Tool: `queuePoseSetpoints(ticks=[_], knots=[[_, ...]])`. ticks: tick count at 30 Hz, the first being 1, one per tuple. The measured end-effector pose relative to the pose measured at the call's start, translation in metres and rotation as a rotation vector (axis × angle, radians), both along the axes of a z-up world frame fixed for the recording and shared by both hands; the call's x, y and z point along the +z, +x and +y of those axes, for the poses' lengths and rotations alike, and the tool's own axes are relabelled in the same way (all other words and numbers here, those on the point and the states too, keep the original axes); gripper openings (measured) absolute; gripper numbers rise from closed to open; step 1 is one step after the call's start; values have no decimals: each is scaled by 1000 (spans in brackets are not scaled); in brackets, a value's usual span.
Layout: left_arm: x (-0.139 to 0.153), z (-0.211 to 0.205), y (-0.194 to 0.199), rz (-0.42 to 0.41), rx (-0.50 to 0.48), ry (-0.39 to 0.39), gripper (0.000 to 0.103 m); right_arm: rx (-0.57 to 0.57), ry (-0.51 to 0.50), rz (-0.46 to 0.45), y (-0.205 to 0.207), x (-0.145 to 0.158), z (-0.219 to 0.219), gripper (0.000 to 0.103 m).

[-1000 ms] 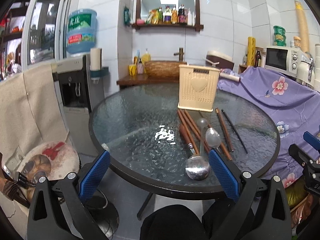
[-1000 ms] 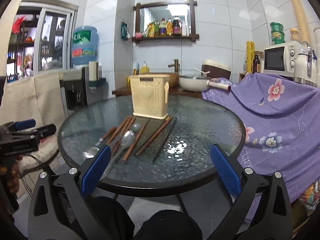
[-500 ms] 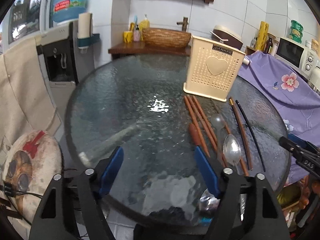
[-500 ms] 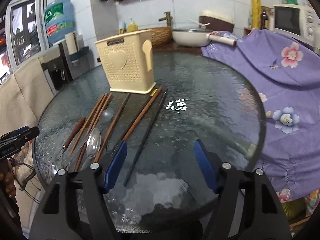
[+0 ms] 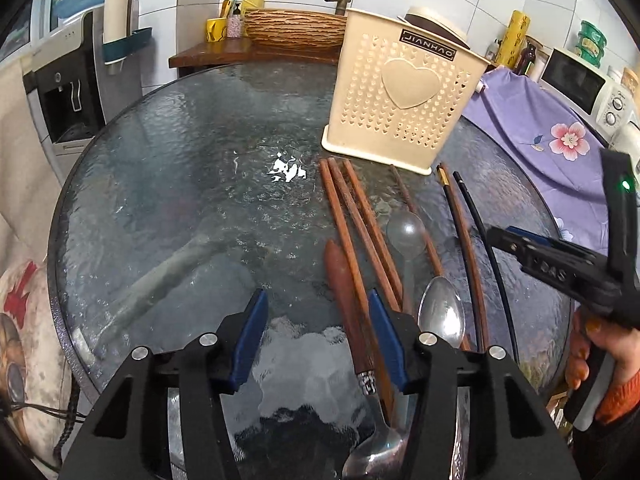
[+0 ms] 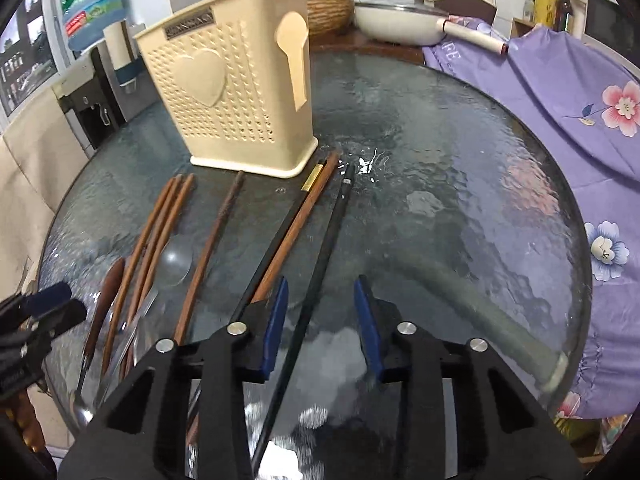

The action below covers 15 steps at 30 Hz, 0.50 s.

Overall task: Organize utensils
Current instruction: 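Grasp a wooden spoon handle with the left gripper while the right gripper grasps the black chopstick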

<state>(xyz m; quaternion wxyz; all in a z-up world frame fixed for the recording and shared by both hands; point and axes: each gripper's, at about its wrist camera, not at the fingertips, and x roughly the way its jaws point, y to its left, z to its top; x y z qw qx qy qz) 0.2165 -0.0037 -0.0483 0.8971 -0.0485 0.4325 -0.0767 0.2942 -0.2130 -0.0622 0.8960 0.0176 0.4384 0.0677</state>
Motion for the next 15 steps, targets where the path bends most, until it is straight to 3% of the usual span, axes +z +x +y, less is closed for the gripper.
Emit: queuePoseSetpoints(ticks=[9, 15], knots=[[-8, -5, 9, 32, -2, 32, 51, -42, -41, 31, 34, -11, 1, 26], [-10, -13, 13, 43, -18, 63, 38, -31, -58, 36, 42, -10, 2, 24]])
